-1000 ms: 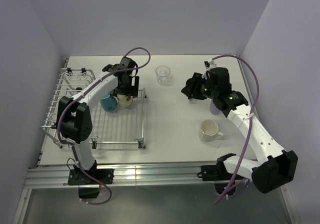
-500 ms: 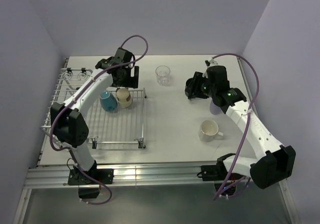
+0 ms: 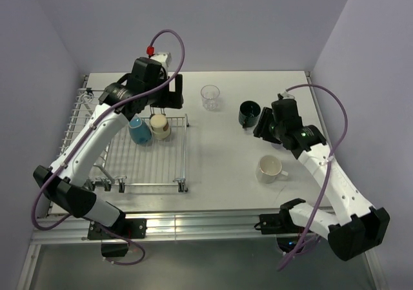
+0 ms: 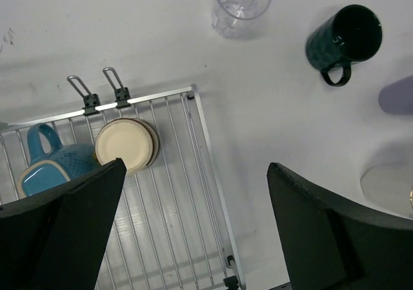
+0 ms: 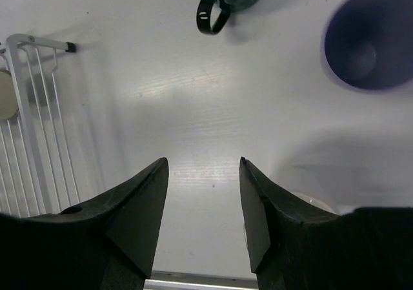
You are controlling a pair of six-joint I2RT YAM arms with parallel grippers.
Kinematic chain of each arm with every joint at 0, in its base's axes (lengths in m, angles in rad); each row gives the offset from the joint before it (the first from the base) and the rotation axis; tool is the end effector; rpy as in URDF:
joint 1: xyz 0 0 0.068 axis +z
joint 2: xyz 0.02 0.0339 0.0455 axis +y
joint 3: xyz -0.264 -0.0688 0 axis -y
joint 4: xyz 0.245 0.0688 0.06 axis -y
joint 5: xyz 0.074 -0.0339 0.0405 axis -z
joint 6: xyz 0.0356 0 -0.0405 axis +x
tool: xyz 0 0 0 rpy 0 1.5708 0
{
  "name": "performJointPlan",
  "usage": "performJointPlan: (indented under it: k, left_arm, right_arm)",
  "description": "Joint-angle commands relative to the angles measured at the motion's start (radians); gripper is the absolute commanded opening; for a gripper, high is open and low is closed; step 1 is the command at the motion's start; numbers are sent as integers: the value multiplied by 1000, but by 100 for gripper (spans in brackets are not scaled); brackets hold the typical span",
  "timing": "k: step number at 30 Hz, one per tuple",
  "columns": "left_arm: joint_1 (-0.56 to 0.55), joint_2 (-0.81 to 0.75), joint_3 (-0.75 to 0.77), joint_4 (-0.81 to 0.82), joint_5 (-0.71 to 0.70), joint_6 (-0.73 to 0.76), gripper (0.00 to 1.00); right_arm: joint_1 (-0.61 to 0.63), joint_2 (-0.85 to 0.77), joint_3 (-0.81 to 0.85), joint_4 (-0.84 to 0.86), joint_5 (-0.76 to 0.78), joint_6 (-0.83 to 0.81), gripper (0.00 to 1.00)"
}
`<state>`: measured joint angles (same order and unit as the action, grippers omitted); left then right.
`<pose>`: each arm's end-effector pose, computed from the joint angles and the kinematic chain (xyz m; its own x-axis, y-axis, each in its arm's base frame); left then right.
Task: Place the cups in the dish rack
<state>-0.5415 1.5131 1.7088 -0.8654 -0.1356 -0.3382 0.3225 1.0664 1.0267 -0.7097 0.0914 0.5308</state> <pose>0.2759 -0.1603 0.4157 -0.6411 0.0020 -0.7674 0.2196 0.9587 -0.1810 0.2094 0.0666 0.3203 -0.6849 0.3027 -0.6628 0.1095 0.9421 0.3170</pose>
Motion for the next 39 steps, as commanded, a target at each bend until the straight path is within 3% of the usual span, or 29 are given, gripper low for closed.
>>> performJointPlan:
  k: [1,15,20,39]
  left_arm:
    - [-14,-53,-46,75,42,-18,99]
    - [-23,-123,-121,149,68,-27,99]
    - [-23,-136,-144,160,64,-28,99]
    - [-25,-152,-184,177,50,-25,99]
  right_arm:
    - [0,-103,-13,-121,50,43,56]
    - [21,-177,-54,-332,8,18,53]
    - [39,-163,-97,-306,-47,23,53]
    - [101,-46,-162,-234,13,58,53]
